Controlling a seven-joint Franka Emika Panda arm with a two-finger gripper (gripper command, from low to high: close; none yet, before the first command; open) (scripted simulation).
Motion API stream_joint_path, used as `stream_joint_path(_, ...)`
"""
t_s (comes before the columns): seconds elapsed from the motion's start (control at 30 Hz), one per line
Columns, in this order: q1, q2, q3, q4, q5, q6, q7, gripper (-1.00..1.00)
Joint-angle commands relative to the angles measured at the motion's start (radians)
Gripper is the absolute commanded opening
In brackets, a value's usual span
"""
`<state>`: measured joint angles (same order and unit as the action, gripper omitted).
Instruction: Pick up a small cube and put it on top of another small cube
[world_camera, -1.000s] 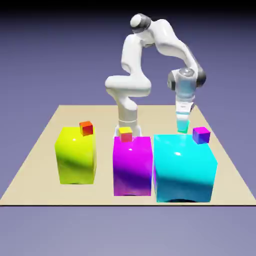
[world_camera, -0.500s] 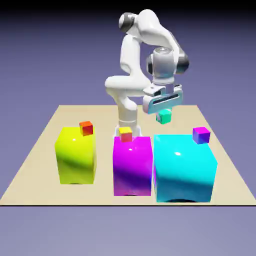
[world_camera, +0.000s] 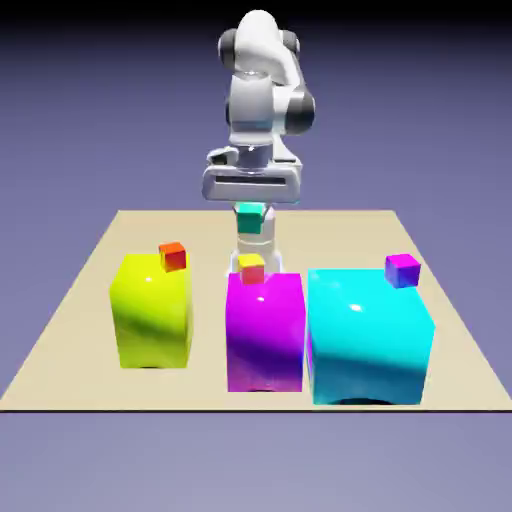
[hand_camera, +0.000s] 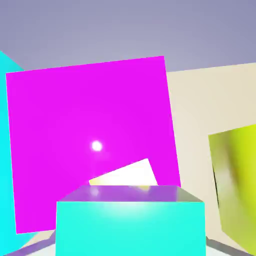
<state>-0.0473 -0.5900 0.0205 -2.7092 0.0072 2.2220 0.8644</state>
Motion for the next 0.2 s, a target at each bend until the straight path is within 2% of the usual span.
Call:
stream_joint_path(0.0,0.000,0.021,0.000,-0.023,-0.004,0.043,0.002,-1.00)
stream_joint_path(0.07,0.000,0.041,0.001,-0.046,-0.004,0.087,0.003,-1.00)
stream_joint_path(0.1,0.000,0.041,0.001,-0.046,-0.004,0.087,0.003,1.00)
stream_joint_path(0.17,0.000,0.021,0.000,-0.023,-0.004,0.044,0.002,1.00)
